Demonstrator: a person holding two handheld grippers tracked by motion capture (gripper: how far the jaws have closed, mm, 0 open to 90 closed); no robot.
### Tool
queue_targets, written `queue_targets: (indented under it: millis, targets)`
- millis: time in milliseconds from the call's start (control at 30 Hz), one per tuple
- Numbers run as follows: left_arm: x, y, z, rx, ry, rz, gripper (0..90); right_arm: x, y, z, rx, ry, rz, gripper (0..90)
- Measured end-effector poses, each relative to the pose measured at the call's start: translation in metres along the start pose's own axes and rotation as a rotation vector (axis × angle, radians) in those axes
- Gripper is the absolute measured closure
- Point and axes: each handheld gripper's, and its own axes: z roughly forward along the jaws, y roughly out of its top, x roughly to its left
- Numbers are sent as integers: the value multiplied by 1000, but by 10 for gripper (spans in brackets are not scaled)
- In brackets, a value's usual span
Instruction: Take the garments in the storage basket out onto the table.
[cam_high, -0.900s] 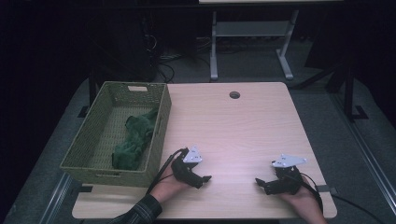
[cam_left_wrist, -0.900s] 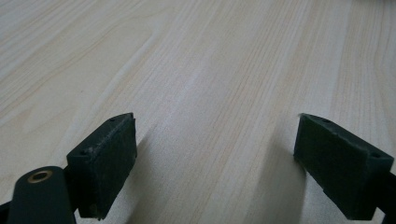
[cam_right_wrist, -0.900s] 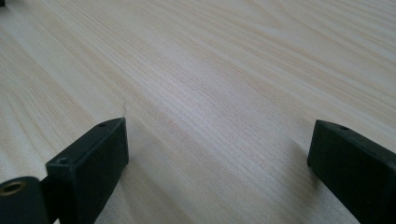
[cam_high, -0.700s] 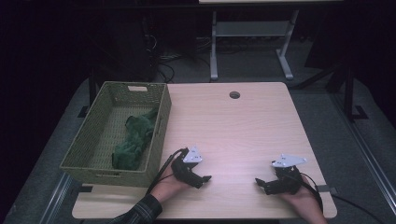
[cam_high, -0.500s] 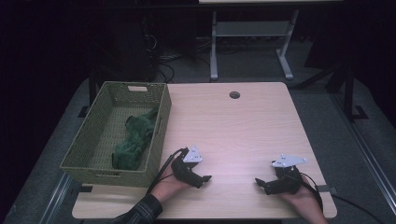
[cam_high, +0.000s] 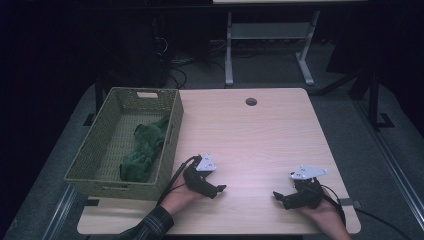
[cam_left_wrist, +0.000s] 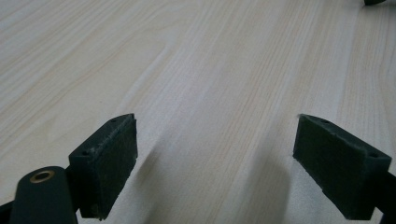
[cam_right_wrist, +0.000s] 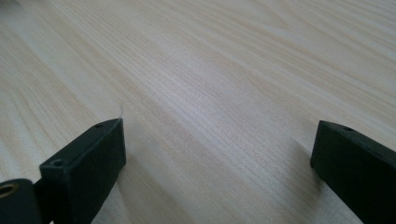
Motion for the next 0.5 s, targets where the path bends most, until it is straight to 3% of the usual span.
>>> queue_targets:
  millis: [333,500]
  targets:
    - [5,1,-12,-24,9,-36,133,0,0,0,0,0,0,30]
    - [7,1,-16,-25,15,-34,133,0,0,0,0,0,0,30]
